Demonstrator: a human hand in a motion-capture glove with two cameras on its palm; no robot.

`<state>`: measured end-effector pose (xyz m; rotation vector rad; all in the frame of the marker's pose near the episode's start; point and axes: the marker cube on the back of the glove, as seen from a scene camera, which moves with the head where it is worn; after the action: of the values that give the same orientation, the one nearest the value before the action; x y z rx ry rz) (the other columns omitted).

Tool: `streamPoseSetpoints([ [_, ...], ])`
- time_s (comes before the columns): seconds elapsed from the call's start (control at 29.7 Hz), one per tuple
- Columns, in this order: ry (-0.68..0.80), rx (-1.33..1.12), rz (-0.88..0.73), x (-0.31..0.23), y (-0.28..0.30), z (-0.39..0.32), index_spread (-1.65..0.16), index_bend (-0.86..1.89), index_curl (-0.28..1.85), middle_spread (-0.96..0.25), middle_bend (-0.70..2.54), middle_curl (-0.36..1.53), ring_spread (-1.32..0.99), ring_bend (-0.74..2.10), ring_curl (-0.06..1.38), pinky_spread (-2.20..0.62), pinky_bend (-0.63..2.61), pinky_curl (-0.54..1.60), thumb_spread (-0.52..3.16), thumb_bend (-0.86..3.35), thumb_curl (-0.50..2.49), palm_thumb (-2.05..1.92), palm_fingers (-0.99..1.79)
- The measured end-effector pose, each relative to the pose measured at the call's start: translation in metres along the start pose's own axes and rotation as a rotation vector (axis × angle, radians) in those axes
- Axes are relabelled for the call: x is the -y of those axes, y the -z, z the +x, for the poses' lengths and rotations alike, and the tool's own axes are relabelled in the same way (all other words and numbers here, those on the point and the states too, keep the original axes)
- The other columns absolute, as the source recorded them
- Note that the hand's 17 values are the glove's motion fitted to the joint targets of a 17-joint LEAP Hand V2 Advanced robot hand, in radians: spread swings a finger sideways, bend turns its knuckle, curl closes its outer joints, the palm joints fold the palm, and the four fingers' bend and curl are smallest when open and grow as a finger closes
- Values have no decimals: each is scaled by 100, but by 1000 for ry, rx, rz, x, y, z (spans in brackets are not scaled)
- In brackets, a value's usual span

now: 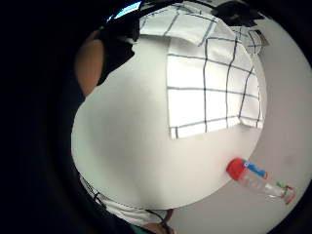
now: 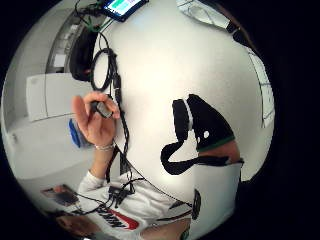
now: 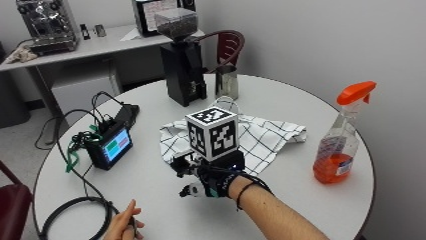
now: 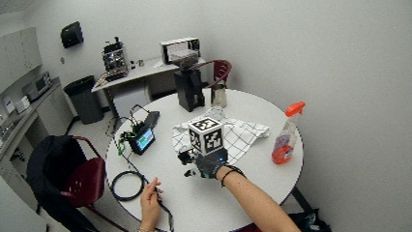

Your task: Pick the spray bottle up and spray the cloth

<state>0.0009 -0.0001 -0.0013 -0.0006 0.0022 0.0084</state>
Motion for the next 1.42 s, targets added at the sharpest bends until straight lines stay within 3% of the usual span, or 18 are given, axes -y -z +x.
streamPoseSetpoints([
  [0.4,-24,-5,-18,3,0,7,-33,8,8,-2,46,22,1,42,22,20,45,23,94,34,19,58,47],
  [0.84,20,51,34,-16,9,-6,-36,10,11,-2,47,29,1,43,26,22,46,28,114,27,25,60,43],
  [1.05,73,99,148,-49,21,-11,-36,11,12,-1,44,30,2,41,27,23,47,30,118,23,27,61,41],
  [1.18,-9,238,277,-81,32,18,-36,11,13,-1,44,31,3,41,27,23,47,30,119,21,28,62,41],
  [1.42,-303,480,501,-115,37,88,-35,15,17,0,43,32,3,44,28,22,41,30,120,16,30,62,52],
])
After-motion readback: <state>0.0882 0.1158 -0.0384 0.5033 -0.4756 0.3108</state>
